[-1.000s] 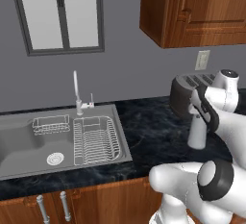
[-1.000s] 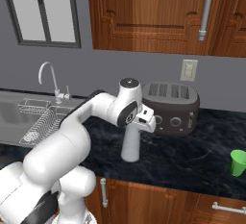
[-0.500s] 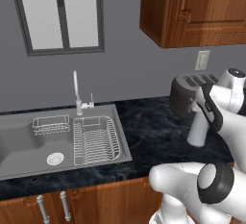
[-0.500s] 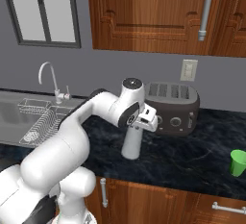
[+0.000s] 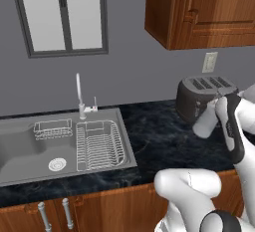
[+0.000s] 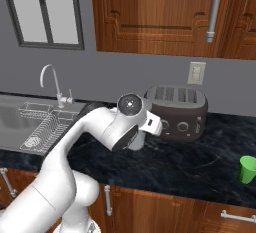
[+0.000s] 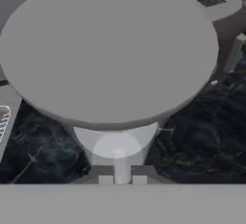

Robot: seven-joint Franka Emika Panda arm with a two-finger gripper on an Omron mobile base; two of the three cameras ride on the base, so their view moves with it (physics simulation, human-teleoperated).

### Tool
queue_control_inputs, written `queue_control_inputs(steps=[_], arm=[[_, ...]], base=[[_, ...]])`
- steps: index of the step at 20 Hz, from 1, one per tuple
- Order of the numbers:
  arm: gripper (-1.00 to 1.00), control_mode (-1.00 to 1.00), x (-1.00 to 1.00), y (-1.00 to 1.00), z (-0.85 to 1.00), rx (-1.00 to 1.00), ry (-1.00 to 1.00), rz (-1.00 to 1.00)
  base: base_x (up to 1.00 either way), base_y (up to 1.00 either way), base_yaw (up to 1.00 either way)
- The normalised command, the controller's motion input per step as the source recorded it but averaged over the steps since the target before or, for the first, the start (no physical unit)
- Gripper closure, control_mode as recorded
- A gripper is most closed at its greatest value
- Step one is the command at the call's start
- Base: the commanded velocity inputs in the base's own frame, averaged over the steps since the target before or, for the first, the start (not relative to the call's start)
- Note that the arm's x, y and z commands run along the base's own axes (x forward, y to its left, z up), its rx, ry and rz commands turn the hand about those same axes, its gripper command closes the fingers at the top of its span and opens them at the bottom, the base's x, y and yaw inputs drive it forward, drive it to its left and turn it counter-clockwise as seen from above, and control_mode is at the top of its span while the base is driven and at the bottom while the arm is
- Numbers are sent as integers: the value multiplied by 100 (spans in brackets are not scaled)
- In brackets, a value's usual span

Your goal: Place the pitcher and cup on the dining counter for serving.

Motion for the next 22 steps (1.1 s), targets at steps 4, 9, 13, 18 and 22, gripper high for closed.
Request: queue_control_inputs(steps=[4,9,13,18,22], arm=[[100,-100,-28,26,99,0,-24,0],[100,-100,-28,35,96,-3,-10,3],[100,-100,-52,39,50,-3,-16,10],[100,100,-51,30,2,-2,-13,12],[100,100,0,0,0,0,0,0]], base=[[0,0,0],[0,0,0],[0,0,0],[-40,23,13],[-81,82,55]])
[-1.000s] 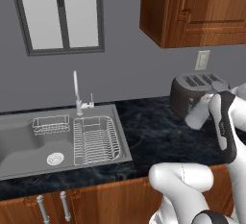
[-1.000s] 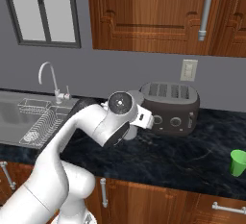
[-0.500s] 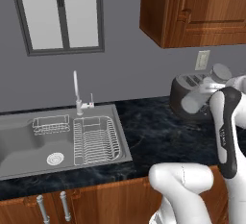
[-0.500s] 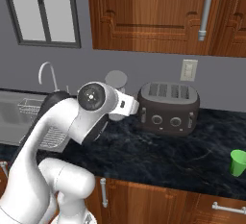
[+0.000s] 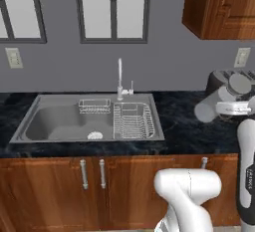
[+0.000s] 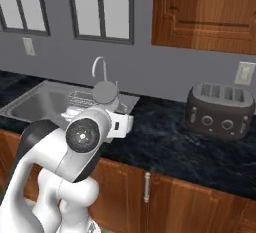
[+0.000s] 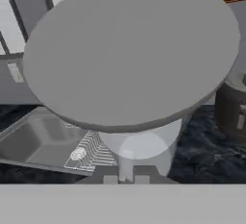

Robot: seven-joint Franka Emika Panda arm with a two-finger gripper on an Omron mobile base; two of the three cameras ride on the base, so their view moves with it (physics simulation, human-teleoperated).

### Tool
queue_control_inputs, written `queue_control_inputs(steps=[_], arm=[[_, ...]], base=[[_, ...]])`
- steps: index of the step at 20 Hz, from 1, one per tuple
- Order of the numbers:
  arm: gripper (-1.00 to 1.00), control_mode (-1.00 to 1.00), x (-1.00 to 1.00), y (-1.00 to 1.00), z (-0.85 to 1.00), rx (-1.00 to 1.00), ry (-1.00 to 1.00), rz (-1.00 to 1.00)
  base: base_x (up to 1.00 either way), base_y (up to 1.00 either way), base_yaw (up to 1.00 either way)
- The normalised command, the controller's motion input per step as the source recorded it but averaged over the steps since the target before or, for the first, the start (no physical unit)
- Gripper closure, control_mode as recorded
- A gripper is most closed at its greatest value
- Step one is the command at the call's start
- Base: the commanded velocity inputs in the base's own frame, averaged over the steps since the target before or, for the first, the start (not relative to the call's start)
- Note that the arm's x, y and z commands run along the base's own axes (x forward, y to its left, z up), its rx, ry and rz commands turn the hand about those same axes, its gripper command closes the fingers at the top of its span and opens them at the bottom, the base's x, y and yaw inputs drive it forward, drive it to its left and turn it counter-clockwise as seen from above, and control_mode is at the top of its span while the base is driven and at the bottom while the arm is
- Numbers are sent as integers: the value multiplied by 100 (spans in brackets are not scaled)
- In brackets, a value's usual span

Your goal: Place the pitcher and cup on the dining counter for serving.

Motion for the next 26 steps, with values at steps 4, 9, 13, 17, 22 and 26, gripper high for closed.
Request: queue_control_inputs(steps=[4,9,13,17,22,26], arm=[[100,100,0,0,0,0,0,0],[100,100,0,0,0,0,0,0],[100,100,0,0,0,0,0,0],[100,100,0,0,0,0,0,0],[100,100,0,0,0,0,0,0],[100,100,0,0,0,0,0,0]], base=[[-42,86,83],[-36,69,96],[-33,54,99],[-30,47,100],[-28,45,100],[-23,44,100]])
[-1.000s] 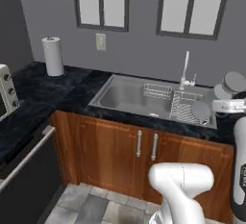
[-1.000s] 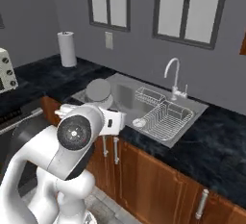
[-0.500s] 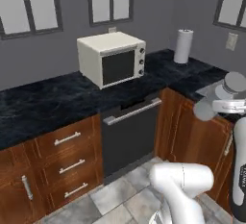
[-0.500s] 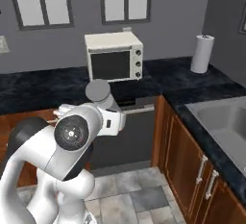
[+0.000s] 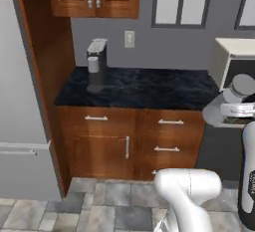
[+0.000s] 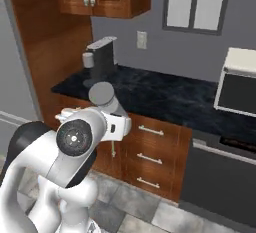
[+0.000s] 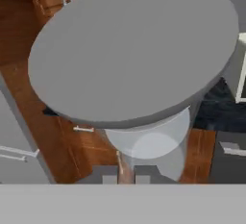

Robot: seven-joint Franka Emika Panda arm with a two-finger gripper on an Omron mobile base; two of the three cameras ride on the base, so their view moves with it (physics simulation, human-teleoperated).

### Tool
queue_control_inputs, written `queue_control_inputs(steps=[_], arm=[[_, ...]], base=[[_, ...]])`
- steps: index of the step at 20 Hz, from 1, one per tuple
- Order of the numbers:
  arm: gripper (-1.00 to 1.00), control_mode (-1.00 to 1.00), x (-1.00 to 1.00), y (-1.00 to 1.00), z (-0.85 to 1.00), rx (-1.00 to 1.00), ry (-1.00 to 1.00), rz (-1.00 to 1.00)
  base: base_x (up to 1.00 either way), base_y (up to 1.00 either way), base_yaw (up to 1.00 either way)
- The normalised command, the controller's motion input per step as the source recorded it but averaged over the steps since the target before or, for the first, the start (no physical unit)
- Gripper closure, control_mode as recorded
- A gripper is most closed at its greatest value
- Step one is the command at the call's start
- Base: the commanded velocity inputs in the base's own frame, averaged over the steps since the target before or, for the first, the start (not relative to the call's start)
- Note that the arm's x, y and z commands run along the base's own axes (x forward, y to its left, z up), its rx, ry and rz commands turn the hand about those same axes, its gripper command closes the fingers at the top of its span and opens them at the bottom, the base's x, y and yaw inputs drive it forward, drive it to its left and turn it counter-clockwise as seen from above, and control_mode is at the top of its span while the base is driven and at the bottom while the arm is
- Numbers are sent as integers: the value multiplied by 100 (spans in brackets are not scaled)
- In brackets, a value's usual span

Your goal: Place the pitcher and cup on the dining counter for serving.

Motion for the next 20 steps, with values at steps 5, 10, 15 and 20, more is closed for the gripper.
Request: queue_control_inputs(steps=[5,10,15,20], arm=[[100,100,0,0,0,0,0,0],[100,100,0,0,0,0,0,0],[100,100,0,0,0,0,0,0],[100,100,0,0,0,0,0,0]], base=[[-20,44,100],[-15,44,100],[-12,45,100],[-2,54,96]])
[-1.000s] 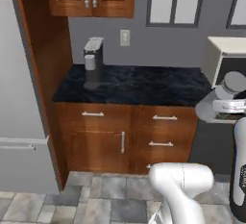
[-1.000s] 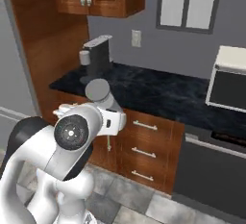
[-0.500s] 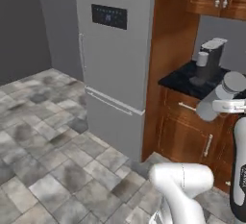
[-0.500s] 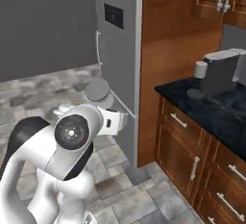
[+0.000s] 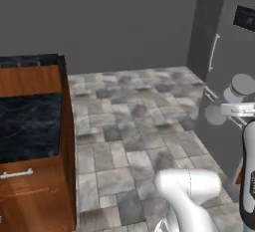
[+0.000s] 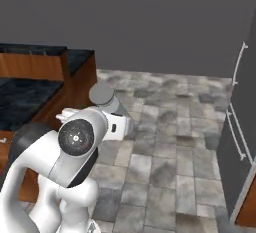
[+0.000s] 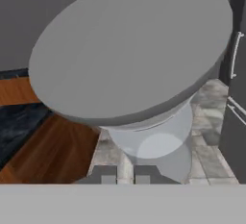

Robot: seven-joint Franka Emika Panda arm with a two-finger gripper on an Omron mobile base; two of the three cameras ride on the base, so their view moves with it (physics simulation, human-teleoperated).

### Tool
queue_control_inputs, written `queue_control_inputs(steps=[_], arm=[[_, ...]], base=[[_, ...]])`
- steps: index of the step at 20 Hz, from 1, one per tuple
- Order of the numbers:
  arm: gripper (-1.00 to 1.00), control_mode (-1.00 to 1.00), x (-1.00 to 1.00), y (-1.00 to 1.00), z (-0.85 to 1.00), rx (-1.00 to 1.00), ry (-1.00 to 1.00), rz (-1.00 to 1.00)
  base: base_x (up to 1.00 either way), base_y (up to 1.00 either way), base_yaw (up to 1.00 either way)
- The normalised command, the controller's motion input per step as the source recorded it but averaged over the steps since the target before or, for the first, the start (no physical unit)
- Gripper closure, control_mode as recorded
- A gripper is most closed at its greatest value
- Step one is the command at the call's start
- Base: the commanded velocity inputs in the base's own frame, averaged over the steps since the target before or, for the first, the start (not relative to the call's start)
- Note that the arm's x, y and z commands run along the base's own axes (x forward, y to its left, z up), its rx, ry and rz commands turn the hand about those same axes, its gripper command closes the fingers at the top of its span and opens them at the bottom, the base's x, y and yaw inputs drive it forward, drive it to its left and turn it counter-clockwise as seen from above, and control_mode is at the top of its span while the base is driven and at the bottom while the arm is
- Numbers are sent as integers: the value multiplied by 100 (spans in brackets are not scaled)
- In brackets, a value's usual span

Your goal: Place the pitcher and cup on the dining counter for serving.

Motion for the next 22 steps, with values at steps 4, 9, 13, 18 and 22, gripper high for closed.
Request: queue_control_inputs(steps=[4,9,13,18,22], arm=[[100,100,0,0,0,0,0,0],[100,100,0,0,0,0,0,0],[100,100,0,0,0,0,0,0],[100,100,0,0,0,0,0,0],[100,100,0,0,0,0,0,0]], base=[[0,64,88],[15,76,78],[96,-17,47],[80,-100,21],[81,-100,12]])
